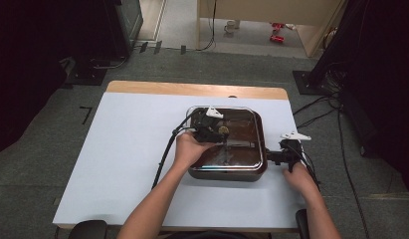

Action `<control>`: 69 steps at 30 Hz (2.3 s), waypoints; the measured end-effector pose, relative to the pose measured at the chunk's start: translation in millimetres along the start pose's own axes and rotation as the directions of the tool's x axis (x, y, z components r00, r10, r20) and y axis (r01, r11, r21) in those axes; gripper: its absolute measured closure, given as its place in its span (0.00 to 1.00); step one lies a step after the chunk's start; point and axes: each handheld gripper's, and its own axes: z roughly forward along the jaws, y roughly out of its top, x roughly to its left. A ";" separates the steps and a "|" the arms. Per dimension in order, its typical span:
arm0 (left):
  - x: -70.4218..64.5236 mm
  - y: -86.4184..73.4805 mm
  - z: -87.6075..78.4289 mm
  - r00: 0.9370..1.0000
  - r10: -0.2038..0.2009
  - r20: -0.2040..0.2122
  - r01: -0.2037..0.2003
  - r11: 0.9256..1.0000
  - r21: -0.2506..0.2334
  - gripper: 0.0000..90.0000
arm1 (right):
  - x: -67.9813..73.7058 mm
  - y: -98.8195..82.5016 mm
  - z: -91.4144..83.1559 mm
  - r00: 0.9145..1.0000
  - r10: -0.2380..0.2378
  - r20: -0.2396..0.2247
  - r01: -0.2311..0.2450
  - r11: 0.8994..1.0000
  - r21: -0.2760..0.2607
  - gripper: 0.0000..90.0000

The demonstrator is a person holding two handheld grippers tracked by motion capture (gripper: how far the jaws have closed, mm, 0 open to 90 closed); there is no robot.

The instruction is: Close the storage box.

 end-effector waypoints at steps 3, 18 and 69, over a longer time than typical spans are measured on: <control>-2.4 1.2 2.2 1.000 0.011 0.005 -0.011 1.000 0.004 0.66 | 0.0 0.0 0.0 1.000 0.000 0.000 0.000 1.000 0.001 0.11; -7.9 -0.5 11.0 0.999 0.012 0.036 -0.012 1.000 0.003 0.66 | -0.2 0.0 0.0 1.000 -0.001 0.000 0.001 1.000 -0.001 0.11; -3.6 -66.6 -97.5 0.996 -0.090 -0.010 0.090 0.995 -0.032 0.37 | 0.1 0.1 0.1 1.000 0.002 0.000 -0.002 1.000 0.000 0.11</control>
